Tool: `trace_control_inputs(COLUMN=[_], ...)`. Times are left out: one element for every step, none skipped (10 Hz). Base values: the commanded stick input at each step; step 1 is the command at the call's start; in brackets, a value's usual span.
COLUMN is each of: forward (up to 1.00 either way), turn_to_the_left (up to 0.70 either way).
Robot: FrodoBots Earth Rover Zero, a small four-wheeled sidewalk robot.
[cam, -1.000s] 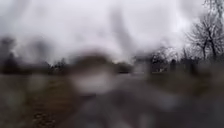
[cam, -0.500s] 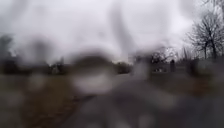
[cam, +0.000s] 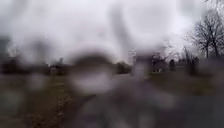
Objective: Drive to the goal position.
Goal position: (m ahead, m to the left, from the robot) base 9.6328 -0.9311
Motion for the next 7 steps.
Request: trace_control_inputs(forward=[0.85,0.85,0.85,0.85,0.85,0.85,0.85], turn_to_the_left=[0.00,0.00,0.00,0.00,0.00,0.00,0.00])
